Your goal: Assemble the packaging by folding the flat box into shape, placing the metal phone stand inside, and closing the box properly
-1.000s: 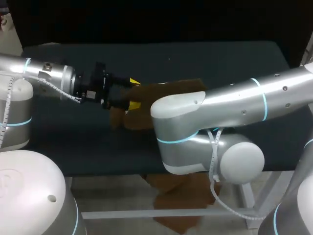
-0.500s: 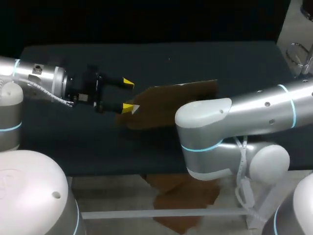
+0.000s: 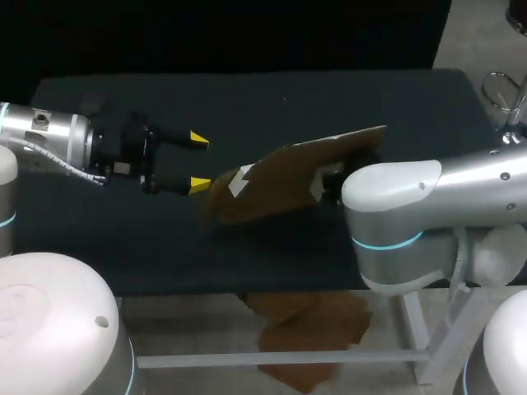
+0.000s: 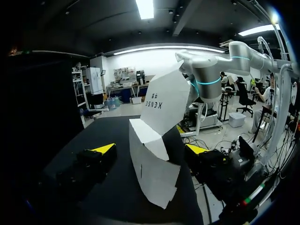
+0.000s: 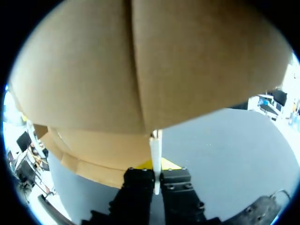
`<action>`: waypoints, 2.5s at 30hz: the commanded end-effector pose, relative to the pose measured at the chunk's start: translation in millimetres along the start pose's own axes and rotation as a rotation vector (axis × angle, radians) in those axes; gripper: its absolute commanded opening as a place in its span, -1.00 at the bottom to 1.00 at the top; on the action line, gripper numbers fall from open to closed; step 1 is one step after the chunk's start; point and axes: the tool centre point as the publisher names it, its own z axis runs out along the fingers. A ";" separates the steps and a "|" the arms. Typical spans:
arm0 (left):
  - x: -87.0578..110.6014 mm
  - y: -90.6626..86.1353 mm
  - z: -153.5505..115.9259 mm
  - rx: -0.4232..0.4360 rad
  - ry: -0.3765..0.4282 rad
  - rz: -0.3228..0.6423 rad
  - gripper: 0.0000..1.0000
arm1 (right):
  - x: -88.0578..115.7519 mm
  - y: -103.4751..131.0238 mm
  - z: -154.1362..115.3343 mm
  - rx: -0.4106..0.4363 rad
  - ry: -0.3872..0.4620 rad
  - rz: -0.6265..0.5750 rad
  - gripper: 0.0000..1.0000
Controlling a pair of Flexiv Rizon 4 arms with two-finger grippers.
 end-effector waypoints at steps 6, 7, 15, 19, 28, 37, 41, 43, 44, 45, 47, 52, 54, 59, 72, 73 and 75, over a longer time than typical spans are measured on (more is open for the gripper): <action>0.7 -1.7 -13.2 -0.035 -0.002 0.007 1.00 | -0.7 14.8 4.5 0.102 0.273 -0.011 -1.00; 0.5 -1.3 -13.9 -0.041 0.002 0.007 1.00 | -0.2 15.5 4.7 0.102 0.293 -0.006 -1.00; -1.5 -0.6 -17.9 -0.087 0.035 -0.011 1.00 | 1.4 19.4 3.3 0.168 0.313 0.012 -1.00; -1.5 -0.6 -17.9 -0.087 0.035 -0.011 1.00 | 1.4 19.4 3.3 0.168 0.313 0.012 -1.00; -4.6 -2.5 -15.1 -0.121 0.030 0.018 1.00 | 5.2 20.4 11.6 0.240 0.337 0.010 -1.00; -13.7 4.7 -24.4 -0.186 0.021 0.118 1.00 | -6.0 22.6 8.3 0.475 0.295 0.074 -1.00; -16.1 5.5 -28.8 -0.205 0.006 0.165 1.00 | -9.6 22.7 5.1 0.513 0.322 0.088 -1.00; -17.4 5.7 -31.0 -0.207 0.003 0.183 1.00 | -10.8 23.0 3.9 0.534 0.340 0.096 -1.00; -17.8 5.8 -32.0 -0.213 -0.001 0.192 1.00 | -11.8 22.4 4.2 0.563 0.339 0.095 -1.00; -18.6 6.3 -32.9 -0.216 -0.003 0.194 1.00 | -12.4 21.7 4.8 0.584 0.344 0.098 -1.00; -20.9 7.7 -35.2 -0.224 -0.008 0.202 1.00 | -14.5 20.1 5.3 0.633 0.336 0.100 -1.00; -24.6 12.0 -37.0 -0.267 0.001 0.200 1.00 | -17.3 17.7 2.1 0.745 0.275 0.116 -1.00; -26.4 14.0 -37.1 -0.291 0.012 0.196 1.00 | -18.8 14.5 0.6 0.833 0.214 0.135 -1.00; -28.6 16.2 -37.0 -0.348 0.037 0.193 1.00 | -21.4 4.6 -1.7 0.982 0.057 0.156 -1.00; -31.6 19.4 -37.6 -0.424 0.052 0.166 1.00 | -26.6 0.5 -5.3 1.019 -0.094 0.137 -1.00; -31.6 19.4 -37.6 -0.424 0.052 0.166 1.00 | -26.6 0.5 -5.3 1.019 -0.094 0.137 -1.00; -31.6 19.4 -37.6 -0.424 0.052 0.166 1.00 | -24.0 1.1 -1.6 1.050 -0.107 0.135 -1.00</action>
